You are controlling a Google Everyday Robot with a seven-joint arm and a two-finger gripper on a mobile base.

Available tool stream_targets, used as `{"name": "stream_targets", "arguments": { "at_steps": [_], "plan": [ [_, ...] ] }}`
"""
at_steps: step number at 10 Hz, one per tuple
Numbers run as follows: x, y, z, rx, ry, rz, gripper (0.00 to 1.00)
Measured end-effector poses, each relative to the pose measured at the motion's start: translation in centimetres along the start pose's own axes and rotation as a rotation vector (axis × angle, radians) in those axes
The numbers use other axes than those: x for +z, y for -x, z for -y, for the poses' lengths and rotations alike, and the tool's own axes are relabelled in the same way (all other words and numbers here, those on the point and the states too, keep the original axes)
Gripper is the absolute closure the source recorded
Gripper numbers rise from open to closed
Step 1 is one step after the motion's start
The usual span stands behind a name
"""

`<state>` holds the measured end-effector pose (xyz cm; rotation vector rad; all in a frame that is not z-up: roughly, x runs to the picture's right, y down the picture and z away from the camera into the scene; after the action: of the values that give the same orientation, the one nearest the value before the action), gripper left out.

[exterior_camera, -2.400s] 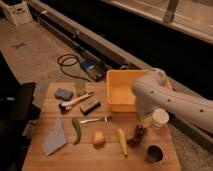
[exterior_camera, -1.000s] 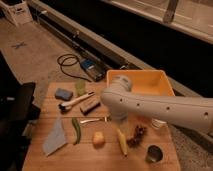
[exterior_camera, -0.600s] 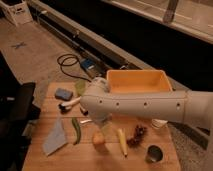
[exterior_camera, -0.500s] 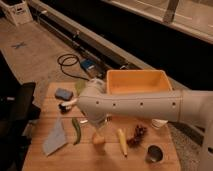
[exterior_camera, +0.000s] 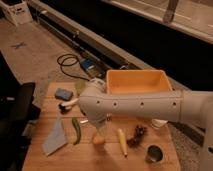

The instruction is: Place apple in table surface

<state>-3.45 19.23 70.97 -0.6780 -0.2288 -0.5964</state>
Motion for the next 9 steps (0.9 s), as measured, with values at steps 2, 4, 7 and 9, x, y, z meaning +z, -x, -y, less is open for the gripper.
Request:
{"name": "stream_targets", "arguments": {
  "at_steps": [2,4,7,9],
  "plan": [
    [2.3,-0.3,-0.3,0.033,0.002,0.061,0.35],
    [4.9,-0.9,-0.8,0.059,0.002,0.149,0.35],
    [7.2,-1.1,-1.4,0.079,0.027,0.233,0.35],
    [7.9,-0.8,-1.5,0.072,0.034,0.271,0.35]
  ]
}}
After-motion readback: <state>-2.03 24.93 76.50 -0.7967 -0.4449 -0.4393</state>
